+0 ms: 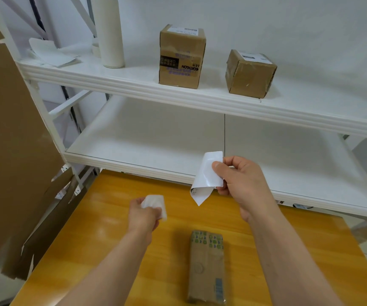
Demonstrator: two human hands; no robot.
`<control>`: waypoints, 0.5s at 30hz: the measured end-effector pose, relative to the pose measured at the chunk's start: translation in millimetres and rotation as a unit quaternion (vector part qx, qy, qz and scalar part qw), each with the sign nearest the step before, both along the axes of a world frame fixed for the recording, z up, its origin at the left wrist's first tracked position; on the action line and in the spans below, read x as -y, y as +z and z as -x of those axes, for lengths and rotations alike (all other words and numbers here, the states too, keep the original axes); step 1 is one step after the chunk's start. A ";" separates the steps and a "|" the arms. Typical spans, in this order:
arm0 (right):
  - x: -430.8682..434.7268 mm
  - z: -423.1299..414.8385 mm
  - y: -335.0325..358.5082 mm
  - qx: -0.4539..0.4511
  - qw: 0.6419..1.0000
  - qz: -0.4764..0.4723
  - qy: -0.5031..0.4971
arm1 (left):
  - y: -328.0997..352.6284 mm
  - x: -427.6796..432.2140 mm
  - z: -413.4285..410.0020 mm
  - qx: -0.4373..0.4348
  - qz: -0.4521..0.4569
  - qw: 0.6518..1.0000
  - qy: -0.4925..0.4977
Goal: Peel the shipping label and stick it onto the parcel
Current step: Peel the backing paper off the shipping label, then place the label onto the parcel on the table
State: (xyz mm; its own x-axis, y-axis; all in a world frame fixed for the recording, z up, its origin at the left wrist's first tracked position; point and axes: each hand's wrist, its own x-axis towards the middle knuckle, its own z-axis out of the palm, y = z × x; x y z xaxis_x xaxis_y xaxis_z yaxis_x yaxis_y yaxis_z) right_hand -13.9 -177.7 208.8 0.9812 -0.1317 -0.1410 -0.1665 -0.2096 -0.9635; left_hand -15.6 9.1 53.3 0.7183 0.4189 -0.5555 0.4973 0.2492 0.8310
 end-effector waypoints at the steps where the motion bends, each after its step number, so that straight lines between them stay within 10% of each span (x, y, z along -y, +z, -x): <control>1: -0.8 0.2 -2.9 -0.005 1.000 0.005 0.003 | -10.7 -0.9 3.0 -0.021 0.003 1.000 0.000; 15: -11.4 2.8 -23.4 -0.028 0.999 0.027 0.019 | -87.2 -21.7 26.1 -0.145 -0.078 0.978 -0.131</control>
